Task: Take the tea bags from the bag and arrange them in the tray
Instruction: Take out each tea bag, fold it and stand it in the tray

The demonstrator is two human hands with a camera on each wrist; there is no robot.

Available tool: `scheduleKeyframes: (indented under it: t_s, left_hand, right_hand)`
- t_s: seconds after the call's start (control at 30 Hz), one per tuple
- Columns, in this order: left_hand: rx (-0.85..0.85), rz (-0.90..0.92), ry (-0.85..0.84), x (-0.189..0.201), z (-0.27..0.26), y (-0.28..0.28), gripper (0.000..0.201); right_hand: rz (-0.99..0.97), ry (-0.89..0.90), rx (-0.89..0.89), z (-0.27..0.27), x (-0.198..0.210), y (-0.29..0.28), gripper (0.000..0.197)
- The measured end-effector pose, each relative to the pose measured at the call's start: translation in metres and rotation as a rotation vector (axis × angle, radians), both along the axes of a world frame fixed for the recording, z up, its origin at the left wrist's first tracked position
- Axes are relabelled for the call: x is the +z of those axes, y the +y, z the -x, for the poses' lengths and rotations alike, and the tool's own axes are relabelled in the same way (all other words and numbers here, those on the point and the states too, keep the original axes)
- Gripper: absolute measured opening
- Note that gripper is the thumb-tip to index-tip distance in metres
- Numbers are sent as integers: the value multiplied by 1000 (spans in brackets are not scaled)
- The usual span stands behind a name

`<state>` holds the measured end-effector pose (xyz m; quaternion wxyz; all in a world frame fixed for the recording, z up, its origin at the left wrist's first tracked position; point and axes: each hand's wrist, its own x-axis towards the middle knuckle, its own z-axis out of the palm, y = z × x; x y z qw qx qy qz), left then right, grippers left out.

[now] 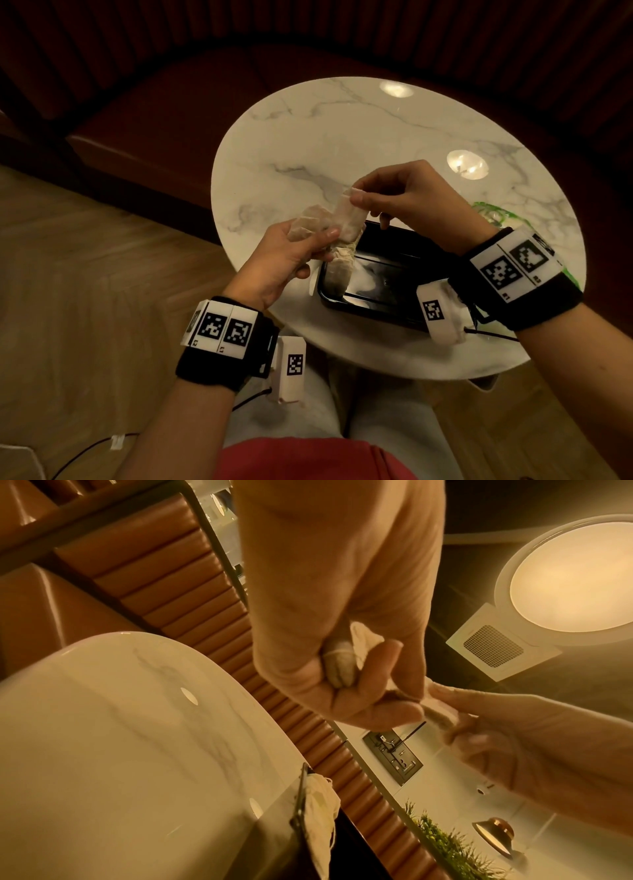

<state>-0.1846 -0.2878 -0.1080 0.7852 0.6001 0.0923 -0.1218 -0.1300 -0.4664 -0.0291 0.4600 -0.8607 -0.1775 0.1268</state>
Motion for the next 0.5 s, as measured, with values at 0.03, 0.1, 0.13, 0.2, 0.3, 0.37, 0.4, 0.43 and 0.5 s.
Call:
scheduleKeyframes:
  t_s: [0.03,0.1,0.13,0.2,0.3,0.37,0.4,0.43,0.5]
  left_hand:
    - [-1,-5,3,-1,0,1,12]
    - [8,-34,15,-5,0,3,5]
    - [19,-53,26,-8,0,6,4]
    - [57,-115,53,-14,-1,11,3]
    - [133,-265,68,-20,-2,19,1]
    - [180,-341,54,-21,-4,24,5]
    - [203,-368,38,-21,-5,27,7]
    - [225,-387,20,-18,-6,30,8]
    - [247,-365,-26,-8,-8,30,11]
  right_hand:
    - [-12,-9,-20,0,1,0,18]
    - [-47,-25,-62,-1,5,-3,17]
    - [-64,-29,-78,-2,7,-4,17]
    - [-90,-31,-90,-3,11,-7,15]
    - [-120,-24,-81,-3,17,-10,14]
    - [-140,-18,-75,-1,18,-10,15]
    - [-147,-11,-70,-1,19,-9,15]
    - [-152,0,-60,0,19,-8,16]
    - [-158,32,-31,1,19,-6,17]
